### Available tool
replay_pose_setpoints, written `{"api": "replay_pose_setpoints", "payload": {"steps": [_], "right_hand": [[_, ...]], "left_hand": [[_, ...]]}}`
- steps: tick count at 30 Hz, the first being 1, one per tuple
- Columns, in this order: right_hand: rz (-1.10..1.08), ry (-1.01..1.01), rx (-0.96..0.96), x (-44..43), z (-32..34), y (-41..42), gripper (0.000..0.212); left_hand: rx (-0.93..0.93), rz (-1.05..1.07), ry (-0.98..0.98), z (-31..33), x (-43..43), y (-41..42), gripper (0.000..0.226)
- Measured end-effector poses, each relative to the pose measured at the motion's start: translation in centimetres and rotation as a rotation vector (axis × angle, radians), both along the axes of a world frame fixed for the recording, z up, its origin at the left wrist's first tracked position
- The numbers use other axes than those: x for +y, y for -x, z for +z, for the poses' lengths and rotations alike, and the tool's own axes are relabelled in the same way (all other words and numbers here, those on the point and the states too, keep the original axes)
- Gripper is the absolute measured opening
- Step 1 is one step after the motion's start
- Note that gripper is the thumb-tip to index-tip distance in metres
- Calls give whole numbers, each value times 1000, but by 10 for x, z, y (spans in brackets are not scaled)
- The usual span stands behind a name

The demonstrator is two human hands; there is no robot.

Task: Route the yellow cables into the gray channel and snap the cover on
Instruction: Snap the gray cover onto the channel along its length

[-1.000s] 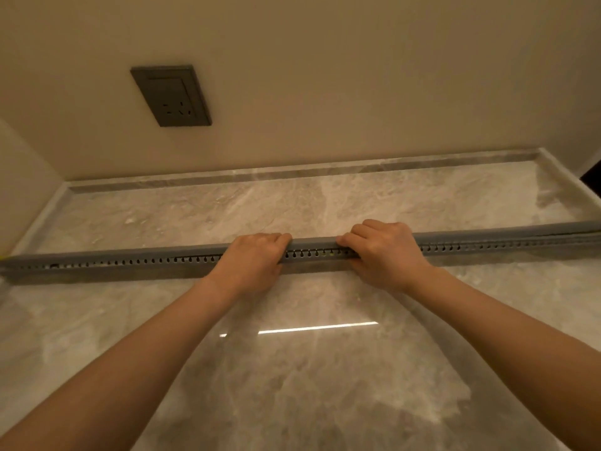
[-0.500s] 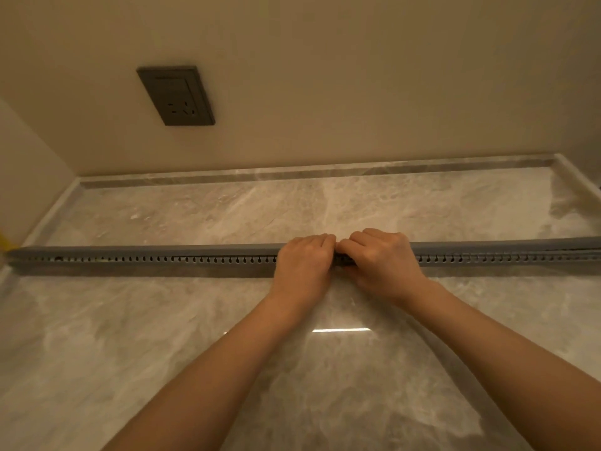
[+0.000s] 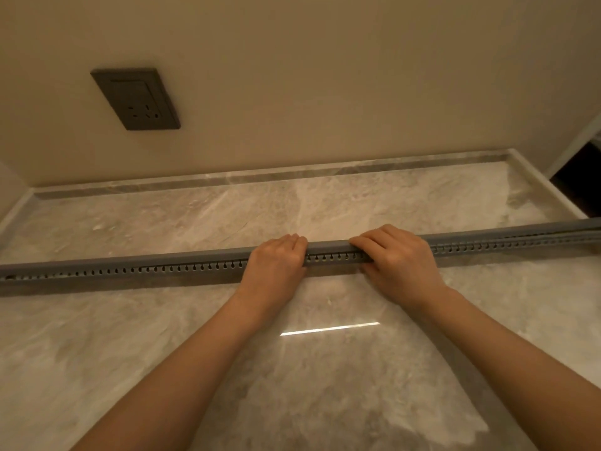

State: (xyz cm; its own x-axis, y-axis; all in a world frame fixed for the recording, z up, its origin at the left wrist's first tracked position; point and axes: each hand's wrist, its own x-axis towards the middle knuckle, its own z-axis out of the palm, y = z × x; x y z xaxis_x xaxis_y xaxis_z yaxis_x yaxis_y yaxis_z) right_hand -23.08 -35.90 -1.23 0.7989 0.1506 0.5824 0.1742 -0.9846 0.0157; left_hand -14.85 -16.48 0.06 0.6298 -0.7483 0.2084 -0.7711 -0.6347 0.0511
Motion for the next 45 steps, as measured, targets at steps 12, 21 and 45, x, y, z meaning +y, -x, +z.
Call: {"api": "replay_pose_setpoints", "payload": {"steps": [12,21,45], "right_hand": [[-8,-12,-11,2,3,1,25],[19,-65,46,-3,8,-2,16],[137,-69,253,-61,19,9,40]], "left_hand": [[-9,39,29,-1,-3,6,27],[-88,-121,147,-3,-36,23,28],[72,-7,42,8,-31,9,24]]}}
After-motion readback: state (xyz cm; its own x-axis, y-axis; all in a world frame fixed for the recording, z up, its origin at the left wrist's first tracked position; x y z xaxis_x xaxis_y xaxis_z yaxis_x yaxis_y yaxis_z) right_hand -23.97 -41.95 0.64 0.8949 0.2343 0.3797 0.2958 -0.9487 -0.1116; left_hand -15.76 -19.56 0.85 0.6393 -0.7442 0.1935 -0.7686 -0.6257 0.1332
